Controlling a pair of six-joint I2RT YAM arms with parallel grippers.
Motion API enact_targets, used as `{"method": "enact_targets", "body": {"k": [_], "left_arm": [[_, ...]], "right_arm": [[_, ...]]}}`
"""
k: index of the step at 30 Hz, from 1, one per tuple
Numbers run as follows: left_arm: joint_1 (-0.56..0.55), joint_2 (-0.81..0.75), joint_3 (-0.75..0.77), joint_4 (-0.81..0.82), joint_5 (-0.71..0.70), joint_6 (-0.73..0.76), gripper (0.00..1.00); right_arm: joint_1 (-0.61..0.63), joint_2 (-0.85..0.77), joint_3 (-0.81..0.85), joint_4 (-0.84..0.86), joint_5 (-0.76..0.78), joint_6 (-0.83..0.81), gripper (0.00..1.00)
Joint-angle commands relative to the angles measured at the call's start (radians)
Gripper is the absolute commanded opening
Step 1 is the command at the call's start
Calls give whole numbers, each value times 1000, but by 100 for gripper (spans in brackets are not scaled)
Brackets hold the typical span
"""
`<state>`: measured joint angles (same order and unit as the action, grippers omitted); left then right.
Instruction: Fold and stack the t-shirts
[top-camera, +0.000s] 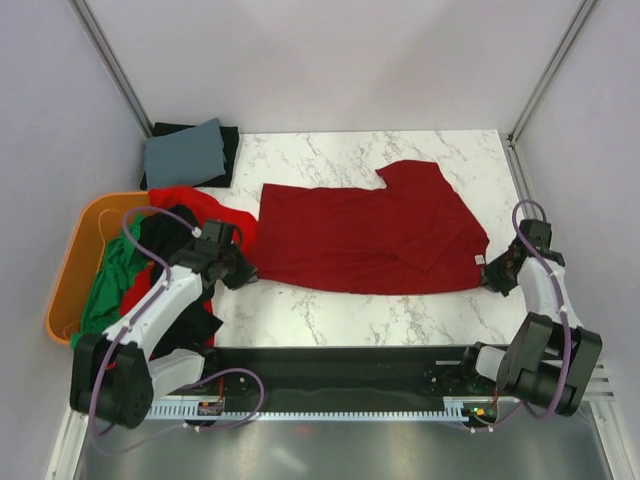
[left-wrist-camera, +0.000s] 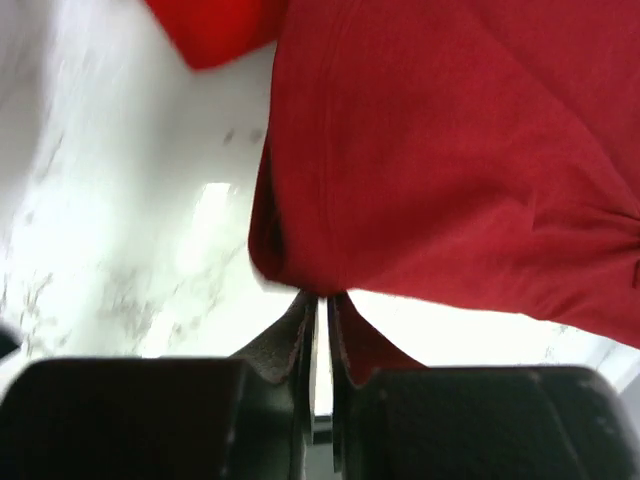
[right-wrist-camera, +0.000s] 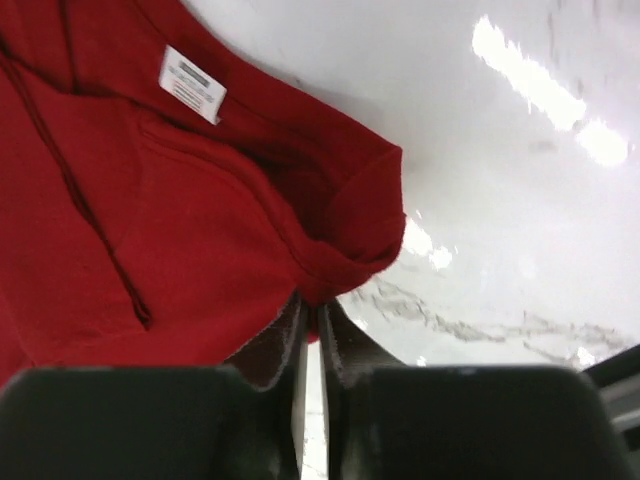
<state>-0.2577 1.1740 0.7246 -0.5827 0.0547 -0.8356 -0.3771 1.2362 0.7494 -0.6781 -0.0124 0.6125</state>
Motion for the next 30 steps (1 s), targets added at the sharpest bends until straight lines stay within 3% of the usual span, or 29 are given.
{"method": "enact_targets", "body": {"k": [1, 4, 5, 7, 13, 16, 19, 20, 23, 30], "left_arm": [[-8, -137, -86, -25, 43, -95, 14], [-35, -230, -123, -28, 54, -114, 38], [-38, -243, -123, -31, 57, -106, 43], [-38, -247, -84, -58, 50, -70, 52], [-38, -169, 87, -131, 5, 126, 54], [-38, -155, 113, -128, -6, 193, 53], [-34, -137, 110, -103, 2, 231, 53], [-32, -119, 108, -97, 11, 243, 69], [-29, -99, 113, -80, 16, 292, 96], [-21, -71, 133, -62, -26, 402, 97]], "right_arm": [[-22, -99, -76, -14, -135, 72, 17], [-22, -142, -114, 14, -221, 90, 82], [-22, -159, -107, 8, -221, 89, 86], [-17, -179, -41, -15, -199, 78, 91], [114, -167, 236, 46, -179, 21, 92], [219, -11, 370, 107, -224, -39, 93], [241, 187, 470, 204, -325, -46, 93], [241, 282, 494, 230, -340, -43, 94], [244, 476, 623, 304, -366, -42, 93], [261, 896, 1086, 278, -386, -105, 91]]}}
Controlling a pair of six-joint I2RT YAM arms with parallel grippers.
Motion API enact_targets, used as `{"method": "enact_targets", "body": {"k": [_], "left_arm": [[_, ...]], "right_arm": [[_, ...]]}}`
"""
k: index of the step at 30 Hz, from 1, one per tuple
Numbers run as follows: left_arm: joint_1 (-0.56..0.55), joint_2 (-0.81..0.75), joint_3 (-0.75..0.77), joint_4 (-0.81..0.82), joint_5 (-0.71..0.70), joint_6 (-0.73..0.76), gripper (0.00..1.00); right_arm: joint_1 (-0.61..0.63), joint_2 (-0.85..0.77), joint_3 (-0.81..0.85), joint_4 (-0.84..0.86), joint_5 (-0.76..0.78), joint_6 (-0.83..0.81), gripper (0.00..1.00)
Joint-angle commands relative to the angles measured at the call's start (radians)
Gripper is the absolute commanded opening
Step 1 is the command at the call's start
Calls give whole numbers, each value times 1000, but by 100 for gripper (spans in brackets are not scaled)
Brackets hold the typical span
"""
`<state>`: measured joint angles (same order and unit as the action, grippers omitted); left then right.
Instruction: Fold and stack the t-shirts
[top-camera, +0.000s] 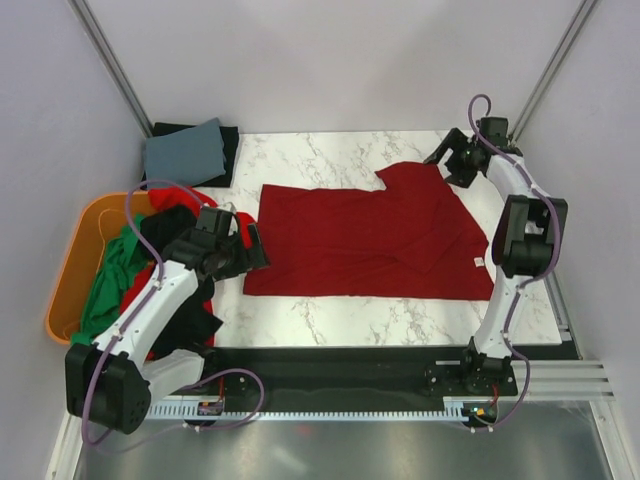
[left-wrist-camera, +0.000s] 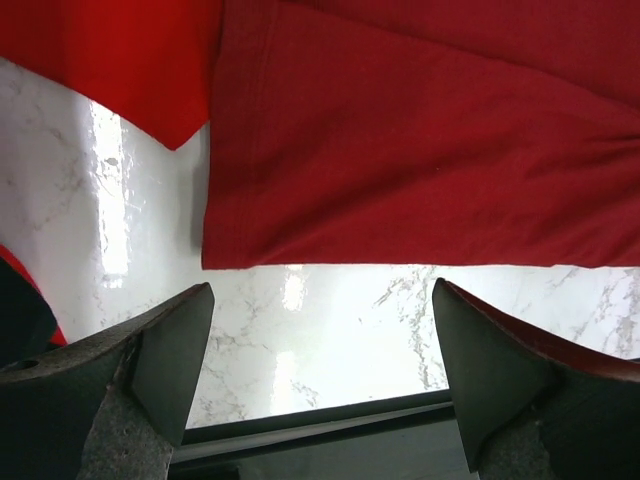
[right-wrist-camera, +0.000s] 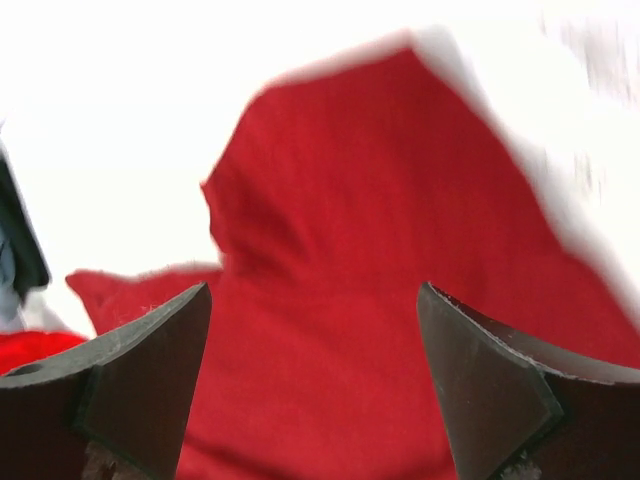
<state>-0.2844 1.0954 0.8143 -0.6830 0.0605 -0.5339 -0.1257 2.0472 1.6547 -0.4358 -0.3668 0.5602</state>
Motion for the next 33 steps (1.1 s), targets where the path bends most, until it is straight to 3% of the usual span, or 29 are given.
{"method": "enact_targets", "body": {"k": [1, 9, 16, 20, 22, 26, 31, 33], "left_arm": [[5, 15, 42, 42, -36, 104, 97], [7, 31, 26, 56, -33, 97, 93], [7, 43, 25, 63, -36, 98, 91], [7, 58, 34, 74, -47, 91, 90], [10, 99, 66, 74, -80, 74, 90], [47, 253, 257, 60, -85, 52, 90], [120, 504, 488, 65, -34, 34, 85], [120, 590, 601, 69, -56, 44, 82]], "right_arm": [[9, 120, 218, 32, -21, -60, 91], [11, 396, 496, -3, 55, -109, 90], [32, 508, 560, -1, 39, -137, 88], [44, 515, 547, 9, -3, -118, 78], [49, 502, 511, 26, -32, -102, 67], [51, 482, 470, 51, -47, -86, 48], [51, 436, 470, 55, -50, -72, 32], [51, 423, 468, 55, -52, -63, 18]]}}
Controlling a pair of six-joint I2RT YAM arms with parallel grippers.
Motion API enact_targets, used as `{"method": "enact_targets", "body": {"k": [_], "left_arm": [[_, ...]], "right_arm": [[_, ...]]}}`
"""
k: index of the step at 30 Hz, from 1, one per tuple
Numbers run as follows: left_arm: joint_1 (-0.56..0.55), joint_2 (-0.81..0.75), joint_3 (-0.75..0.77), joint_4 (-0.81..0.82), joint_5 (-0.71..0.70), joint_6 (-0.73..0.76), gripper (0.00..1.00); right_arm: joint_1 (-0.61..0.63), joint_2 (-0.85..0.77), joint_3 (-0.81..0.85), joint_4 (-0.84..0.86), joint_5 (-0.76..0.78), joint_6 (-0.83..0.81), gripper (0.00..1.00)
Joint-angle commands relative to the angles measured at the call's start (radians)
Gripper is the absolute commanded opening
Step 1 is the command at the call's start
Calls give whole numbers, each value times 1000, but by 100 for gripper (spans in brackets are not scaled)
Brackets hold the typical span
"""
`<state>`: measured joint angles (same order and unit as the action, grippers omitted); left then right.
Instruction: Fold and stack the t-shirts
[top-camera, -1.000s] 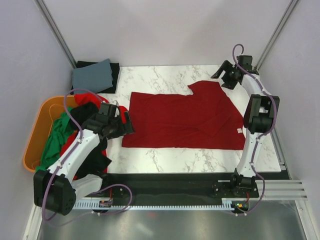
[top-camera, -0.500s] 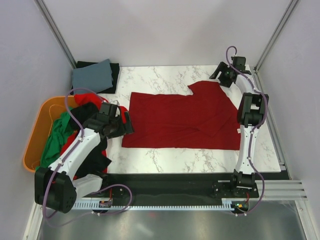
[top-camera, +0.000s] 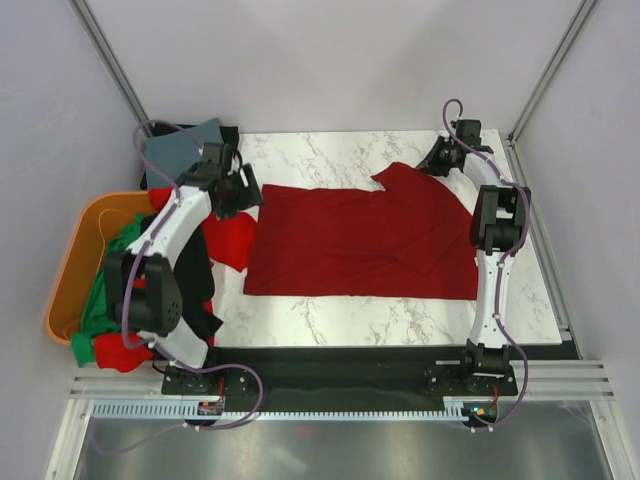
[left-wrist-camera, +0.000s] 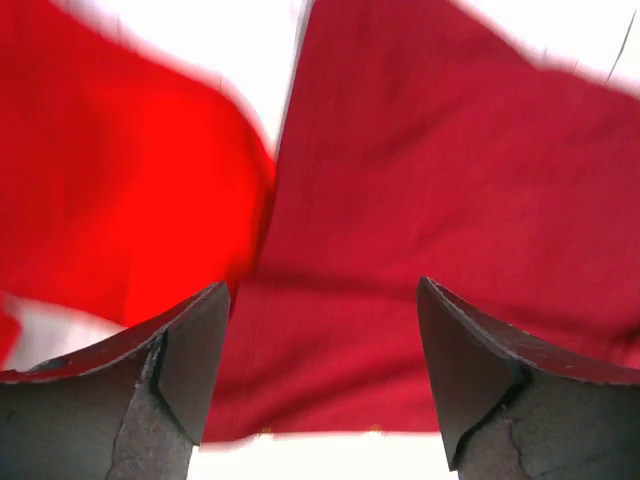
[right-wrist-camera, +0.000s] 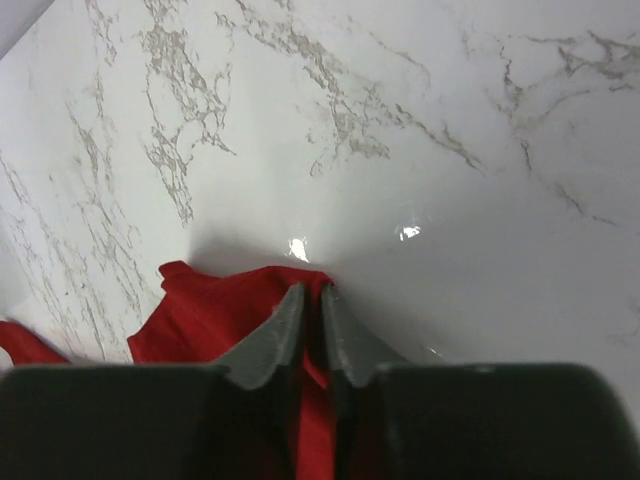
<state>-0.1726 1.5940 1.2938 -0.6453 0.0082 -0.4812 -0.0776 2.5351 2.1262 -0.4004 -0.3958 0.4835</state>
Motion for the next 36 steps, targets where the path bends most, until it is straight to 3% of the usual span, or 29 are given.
{"method": "enact_targets", "body": {"k": [1, 2, 6, 12, 17, 27, 30, 34, 36], "left_arm": [[8, 131, 159, 32, -5, -2, 81], [10, 218, 230, 32, -4, 0, 80], [16, 415, 398, 27, 13, 9, 71], [35, 631, 607, 9, 27, 18, 65], [48, 759, 769, -17, 96, 36, 60], [55, 828, 777, -13, 153, 9, 49], [55, 830, 776, -7, 165, 10, 38], [55, 819, 776, -4, 168, 10, 11], [55, 802, 776, -4, 171, 18, 3]], "right_arm": [[2, -82, -6, 23, -25, 15, 13], [2, -91, -18, 21, -25, 17, 8], [2, -176, -95, 49, -55, 62, 0], [2, -295, -239, 146, -139, 135, 0], [1, -331, -241, 169, -170, 152, 0], [1, -340, -275, 172, -183, 159, 0], [1, -348, -291, 178, -178, 159, 0], [1, -346, -287, 176, -181, 165, 0], [1, -348, -272, 176, -189, 167, 0]]}}
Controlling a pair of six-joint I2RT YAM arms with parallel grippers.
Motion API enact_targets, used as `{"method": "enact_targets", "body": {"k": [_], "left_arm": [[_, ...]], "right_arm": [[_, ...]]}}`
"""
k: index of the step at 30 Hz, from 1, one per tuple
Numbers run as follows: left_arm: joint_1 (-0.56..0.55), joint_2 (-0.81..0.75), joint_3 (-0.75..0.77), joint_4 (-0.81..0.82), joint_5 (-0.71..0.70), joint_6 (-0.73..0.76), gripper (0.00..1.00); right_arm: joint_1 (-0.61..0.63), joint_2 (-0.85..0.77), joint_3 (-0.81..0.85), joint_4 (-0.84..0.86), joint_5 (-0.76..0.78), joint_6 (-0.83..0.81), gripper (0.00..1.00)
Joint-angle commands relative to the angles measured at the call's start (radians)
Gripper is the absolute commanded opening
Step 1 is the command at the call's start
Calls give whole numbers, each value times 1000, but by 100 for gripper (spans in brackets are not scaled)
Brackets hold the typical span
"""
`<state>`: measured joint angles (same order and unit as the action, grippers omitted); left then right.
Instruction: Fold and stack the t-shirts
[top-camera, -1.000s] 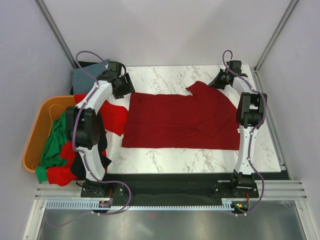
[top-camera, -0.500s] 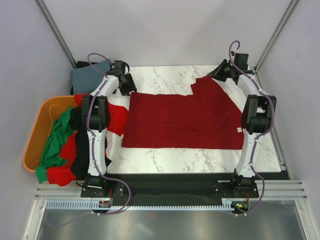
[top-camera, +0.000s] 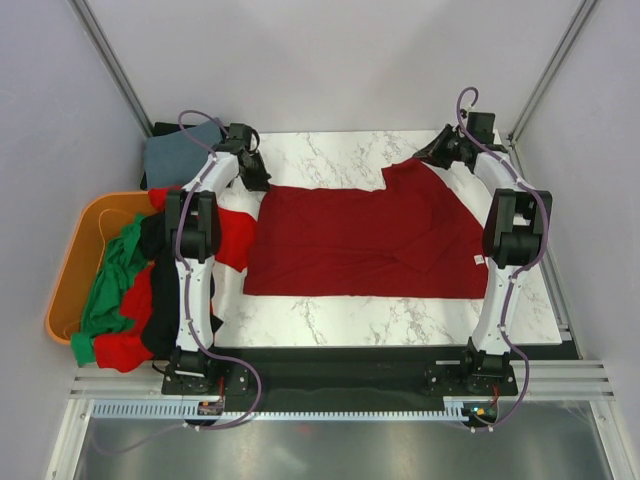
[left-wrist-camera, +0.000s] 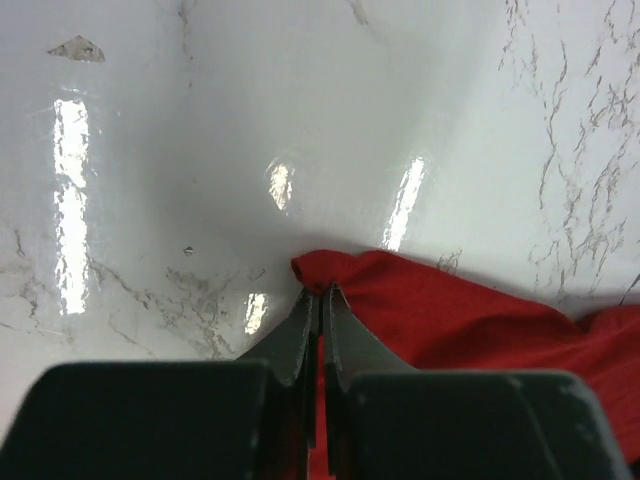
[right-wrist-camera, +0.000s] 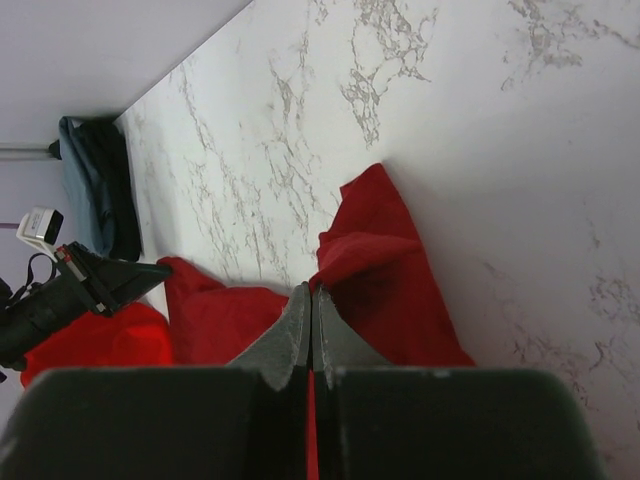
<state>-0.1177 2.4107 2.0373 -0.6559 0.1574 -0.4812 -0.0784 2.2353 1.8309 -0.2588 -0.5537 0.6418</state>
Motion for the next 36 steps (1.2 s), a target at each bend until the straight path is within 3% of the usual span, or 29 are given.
{"method": "enact_targets", "body": {"k": [1, 7, 17, 27, 36], "left_arm": [[0, -22, 31, 6, 25, 18, 2], [0, -177, -60, 7, 37, 23, 2], [0, -488, -396, 62, 18, 84, 2], [1, -677, -670, 127, 16, 79, 2], [6, -780, -814, 159, -24, 84, 2]], "right_arm": [[2, -52, 28, 33, -41, 12, 0], [2, -172, -27, 24, -58, -10, 0], [-32, -522, -476, 20, -29, -93, 0], [-92, -827, -717, -55, 14, -125, 0], [-121, -1032, -884, -118, 141, -117, 0]]}}
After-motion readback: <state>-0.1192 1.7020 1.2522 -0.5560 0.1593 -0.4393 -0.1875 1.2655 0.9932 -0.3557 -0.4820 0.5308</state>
